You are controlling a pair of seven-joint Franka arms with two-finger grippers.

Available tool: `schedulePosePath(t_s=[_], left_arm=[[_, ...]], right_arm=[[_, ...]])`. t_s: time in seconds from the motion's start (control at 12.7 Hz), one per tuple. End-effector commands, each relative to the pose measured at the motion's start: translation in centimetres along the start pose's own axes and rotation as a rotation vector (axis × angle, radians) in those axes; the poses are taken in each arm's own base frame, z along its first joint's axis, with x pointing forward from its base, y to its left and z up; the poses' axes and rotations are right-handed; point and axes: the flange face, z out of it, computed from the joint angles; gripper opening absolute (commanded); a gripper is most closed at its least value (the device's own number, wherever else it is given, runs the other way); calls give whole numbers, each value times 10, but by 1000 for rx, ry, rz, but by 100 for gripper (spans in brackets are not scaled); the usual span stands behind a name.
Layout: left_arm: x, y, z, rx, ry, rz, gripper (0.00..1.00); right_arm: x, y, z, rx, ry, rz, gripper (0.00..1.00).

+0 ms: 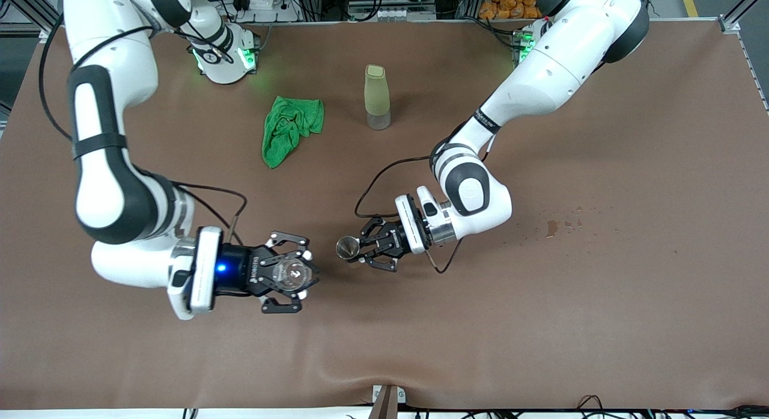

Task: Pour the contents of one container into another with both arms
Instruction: 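Lift the beaker and jigger, bringing both grippers together mid-table, then tilt the beaker with the right gripper over the jigger held by the left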

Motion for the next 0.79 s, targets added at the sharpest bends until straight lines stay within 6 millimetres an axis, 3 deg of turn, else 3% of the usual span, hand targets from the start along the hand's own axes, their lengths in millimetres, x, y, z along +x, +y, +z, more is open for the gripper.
schedulePosePath(t_s=[0.0, 0.39, 0.71], left_arm=[[3, 7, 10, 22, 22, -13, 0], [-1, 10, 11, 20, 18, 1, 0], [-3, 15, 13, 19, 18, -11, 0]], right_arm=[[19, -38, 7, -58, -16, 112, 0], [-4, -78, 6, -74, -63, 347, 0], [-2, -99, -5, -109, -72, 516, 0]])
